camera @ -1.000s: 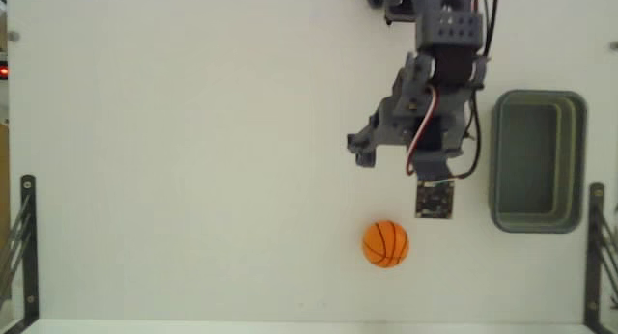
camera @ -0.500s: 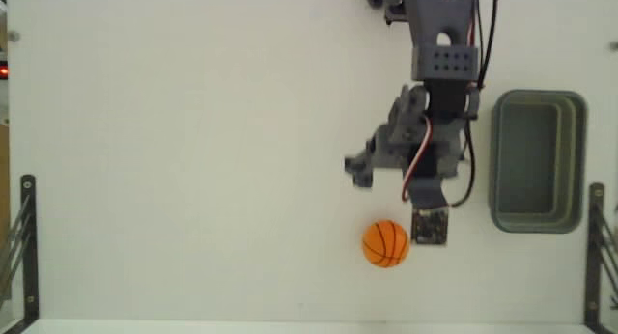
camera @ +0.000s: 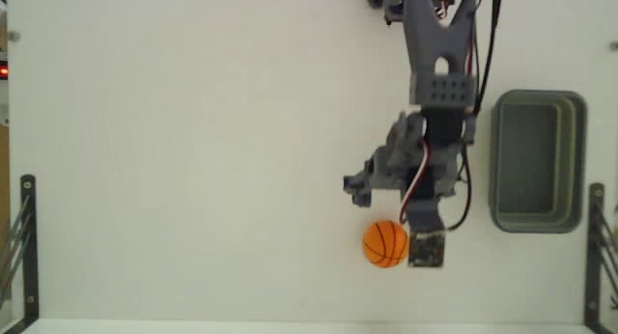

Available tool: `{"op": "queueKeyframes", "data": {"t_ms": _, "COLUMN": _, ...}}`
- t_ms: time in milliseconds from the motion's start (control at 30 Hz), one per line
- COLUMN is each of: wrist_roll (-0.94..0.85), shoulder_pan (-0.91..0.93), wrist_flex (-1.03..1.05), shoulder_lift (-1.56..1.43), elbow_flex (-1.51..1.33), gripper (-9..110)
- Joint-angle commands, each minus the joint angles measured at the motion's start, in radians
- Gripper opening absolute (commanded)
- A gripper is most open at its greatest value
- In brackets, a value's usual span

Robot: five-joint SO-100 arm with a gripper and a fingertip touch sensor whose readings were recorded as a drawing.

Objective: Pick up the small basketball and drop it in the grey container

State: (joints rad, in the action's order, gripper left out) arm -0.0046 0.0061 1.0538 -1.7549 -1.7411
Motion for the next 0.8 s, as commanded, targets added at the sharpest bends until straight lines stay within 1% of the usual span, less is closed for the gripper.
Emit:
{"op": "queueKeyframes", "data": {"t_ms": 0, "wrist_roll": 0.005, "shoulder_pan": -0.006, "wrist_flex": -0.018, "shoulder_lift": 0.001, "elbow_flex": 0.074, "gripper": 110}}
{"op": "queueKeyframes", "data": {"t_ms": 767, "wrist_roll": 0.005, "shoulder_pan": -0.006, "wrist_flex": -0.026, "shoulder_lift": 0.316, "elbow_flex": 0.380, "gripper": 110}}
